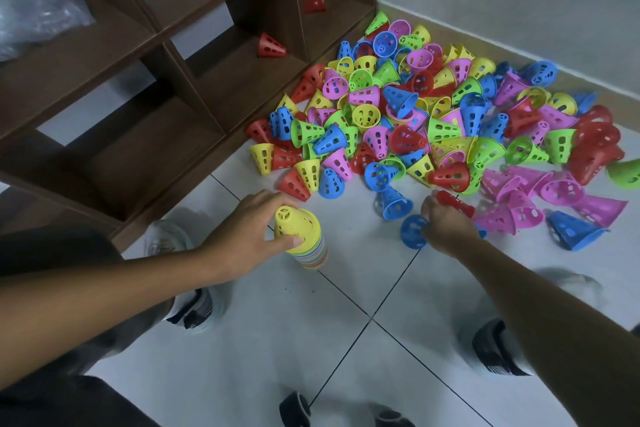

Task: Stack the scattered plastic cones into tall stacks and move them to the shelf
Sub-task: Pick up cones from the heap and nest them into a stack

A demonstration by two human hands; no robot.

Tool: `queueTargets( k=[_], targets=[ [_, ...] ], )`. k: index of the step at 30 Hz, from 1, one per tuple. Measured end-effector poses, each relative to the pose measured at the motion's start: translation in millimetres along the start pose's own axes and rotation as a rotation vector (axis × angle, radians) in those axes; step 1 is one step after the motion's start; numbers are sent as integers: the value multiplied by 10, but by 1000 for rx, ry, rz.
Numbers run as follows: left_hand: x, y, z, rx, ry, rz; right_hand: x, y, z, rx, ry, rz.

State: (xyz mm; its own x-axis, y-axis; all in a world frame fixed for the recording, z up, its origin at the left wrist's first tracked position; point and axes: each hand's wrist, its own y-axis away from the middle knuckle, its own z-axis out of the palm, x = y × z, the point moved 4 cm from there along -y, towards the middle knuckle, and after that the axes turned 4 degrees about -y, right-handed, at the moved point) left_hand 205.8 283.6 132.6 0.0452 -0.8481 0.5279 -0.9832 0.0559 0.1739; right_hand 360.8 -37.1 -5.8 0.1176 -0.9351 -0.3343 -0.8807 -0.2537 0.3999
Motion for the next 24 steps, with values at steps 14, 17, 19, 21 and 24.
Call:
queueTargets(
  k=[14, 17, 19, 21, 24],
  targets=[
    [277, -145, -176, 51, 170, -82, -776, -190, -609, 94, -704, -226],
    [396, -259, -349, 125, 271, -124, -1080, -123, -788, 58, -826, -319],
    [466, -334, -459, 148, 344, -181, -1263, -44, -889, 44, -883, -380],
    [462, -421, -549, 177, 371, -245, -1440, 52, -985, 35, -907, -453],
    [473, -497, -692, 180, 444, -338, -1694, 203, -1119, 20, -919, -564]
  ],
)
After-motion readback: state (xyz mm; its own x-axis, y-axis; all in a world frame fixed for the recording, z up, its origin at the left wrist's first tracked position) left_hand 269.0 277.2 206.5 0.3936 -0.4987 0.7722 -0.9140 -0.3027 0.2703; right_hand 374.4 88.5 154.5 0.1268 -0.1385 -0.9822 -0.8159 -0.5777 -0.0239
